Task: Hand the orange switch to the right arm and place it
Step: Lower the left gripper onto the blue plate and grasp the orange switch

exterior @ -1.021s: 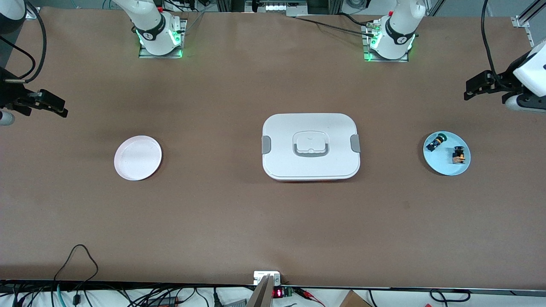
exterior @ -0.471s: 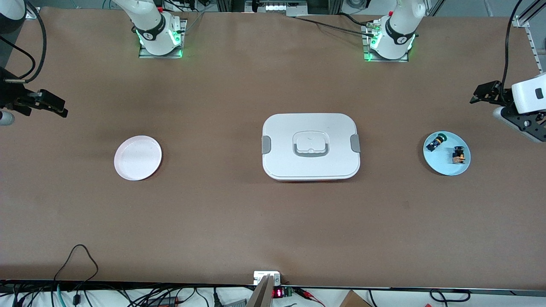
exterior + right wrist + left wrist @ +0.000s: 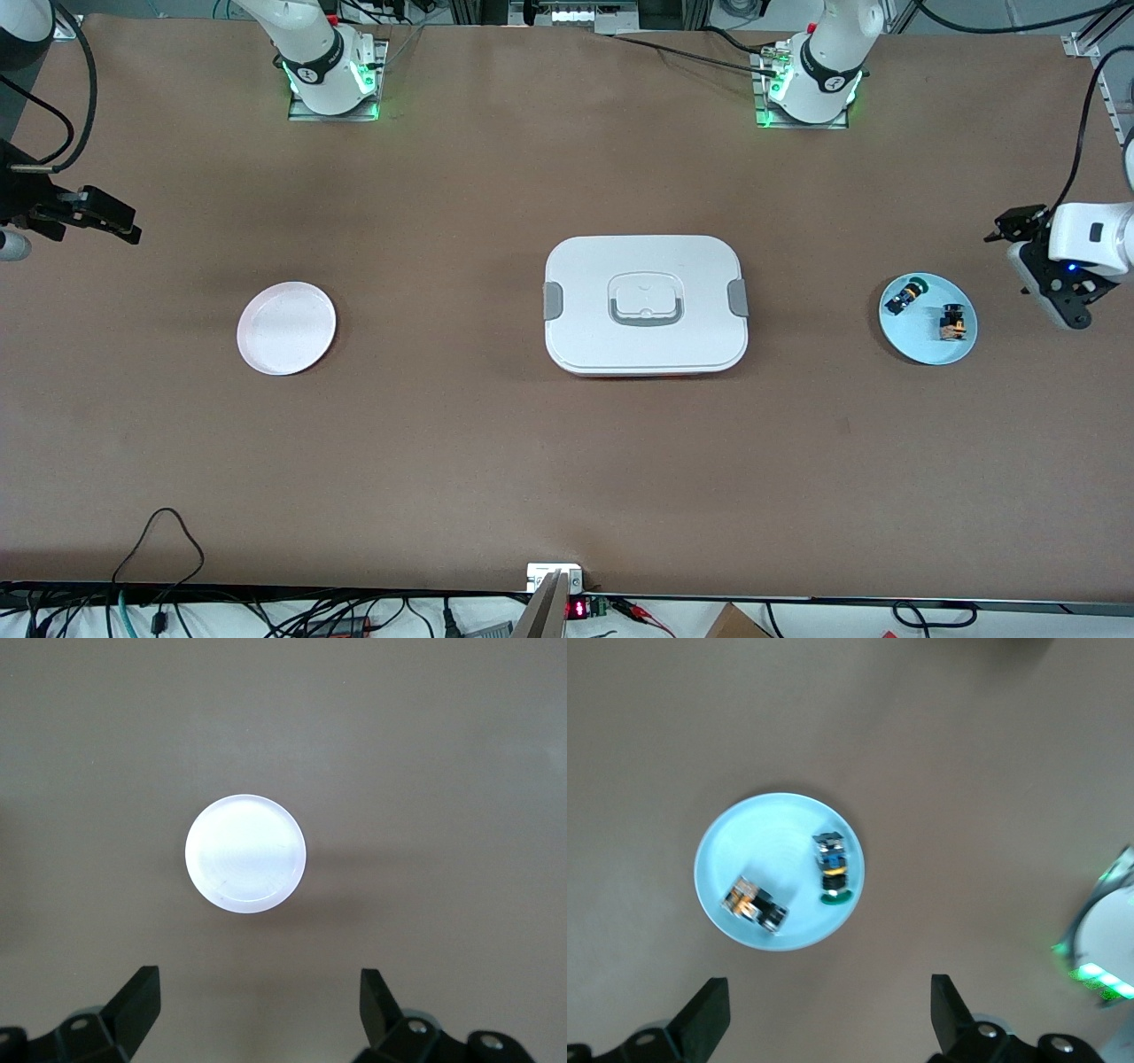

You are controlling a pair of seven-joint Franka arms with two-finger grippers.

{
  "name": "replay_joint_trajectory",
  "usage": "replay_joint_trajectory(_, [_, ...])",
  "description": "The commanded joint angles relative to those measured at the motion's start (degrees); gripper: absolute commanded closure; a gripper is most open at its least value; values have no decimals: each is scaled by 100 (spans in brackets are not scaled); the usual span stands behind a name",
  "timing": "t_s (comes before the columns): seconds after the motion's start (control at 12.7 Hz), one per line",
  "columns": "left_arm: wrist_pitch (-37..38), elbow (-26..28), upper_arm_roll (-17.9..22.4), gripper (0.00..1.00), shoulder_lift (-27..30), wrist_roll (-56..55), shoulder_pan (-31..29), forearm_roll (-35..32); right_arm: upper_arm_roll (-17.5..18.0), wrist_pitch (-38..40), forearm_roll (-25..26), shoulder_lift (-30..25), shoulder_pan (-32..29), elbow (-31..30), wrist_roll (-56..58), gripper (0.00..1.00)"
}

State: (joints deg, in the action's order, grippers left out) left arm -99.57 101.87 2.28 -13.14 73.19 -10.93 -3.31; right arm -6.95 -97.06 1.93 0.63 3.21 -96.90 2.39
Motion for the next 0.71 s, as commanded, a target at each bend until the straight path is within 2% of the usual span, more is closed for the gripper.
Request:
replay_joint_trajectory(0.0, [-1025,648,-34,0,57,1430,-216,-90,9,90,-44,95,214,145,26,0])
replay_joint_trajectory(0.31, [-2669,1580,-52,0,-4,2953,-620,-82,1,117,0,139,320,145,8,0])
replay_joint_trajectory(0.63, [-3182,1617,-157,0,-583,4122,-630,-29,1,125,0,156,329,136,-10,0])
